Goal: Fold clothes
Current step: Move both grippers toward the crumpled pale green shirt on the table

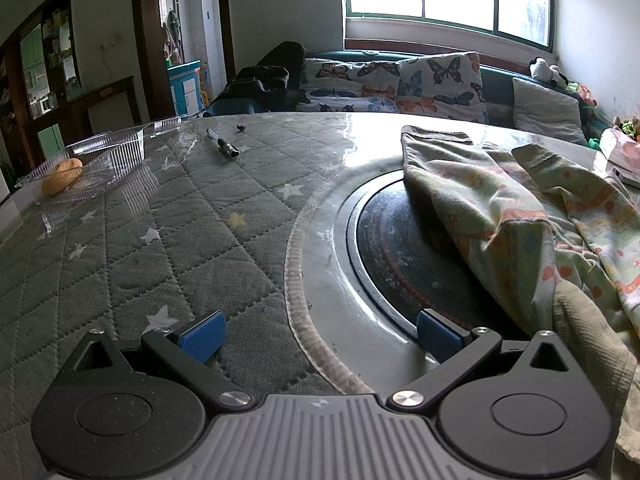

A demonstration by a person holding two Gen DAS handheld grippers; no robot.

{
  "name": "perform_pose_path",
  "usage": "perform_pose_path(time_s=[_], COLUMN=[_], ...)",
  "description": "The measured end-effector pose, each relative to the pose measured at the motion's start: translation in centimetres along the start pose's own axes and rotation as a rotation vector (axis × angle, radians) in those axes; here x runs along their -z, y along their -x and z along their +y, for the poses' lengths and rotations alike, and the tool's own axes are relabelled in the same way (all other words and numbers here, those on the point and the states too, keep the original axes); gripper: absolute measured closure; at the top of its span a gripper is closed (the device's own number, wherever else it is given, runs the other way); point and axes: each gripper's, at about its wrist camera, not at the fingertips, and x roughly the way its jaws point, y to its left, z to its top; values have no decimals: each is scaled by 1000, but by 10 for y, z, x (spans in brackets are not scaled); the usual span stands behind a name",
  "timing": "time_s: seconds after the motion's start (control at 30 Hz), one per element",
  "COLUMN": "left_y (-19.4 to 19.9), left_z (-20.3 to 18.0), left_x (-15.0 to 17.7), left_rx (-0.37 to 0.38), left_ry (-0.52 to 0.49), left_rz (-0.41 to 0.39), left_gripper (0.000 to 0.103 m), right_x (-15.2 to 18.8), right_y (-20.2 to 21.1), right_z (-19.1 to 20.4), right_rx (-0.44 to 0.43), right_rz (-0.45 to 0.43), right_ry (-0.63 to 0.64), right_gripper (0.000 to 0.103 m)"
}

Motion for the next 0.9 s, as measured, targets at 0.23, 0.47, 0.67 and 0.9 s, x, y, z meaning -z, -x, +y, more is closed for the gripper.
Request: perform_pose_path(time_s=[0.23, 0.47, 0.67, 0.9], left_y=[12, 45, 73, 105], left_z=[-12, -22, -29, -40], left_x=[3, 23, 35, 43], left_rx=[-55, -42, -47, -30], left_ry=[-7, 4, 9, 11], left_rz=[-10, 16, 25, 4], left_gripper=[0, 0, 0, 0], right_x=[0, 11, 26, 43], right_y=[2, 19, 53, 86], right_z=[0, 7, 16, 27], right_rx=[-3, -52, -131, -203], right_rz=[2, -13, -21, -1], right_ry=[8, 85, 156, 158], right_gripper=[0, 0, 0, 0])
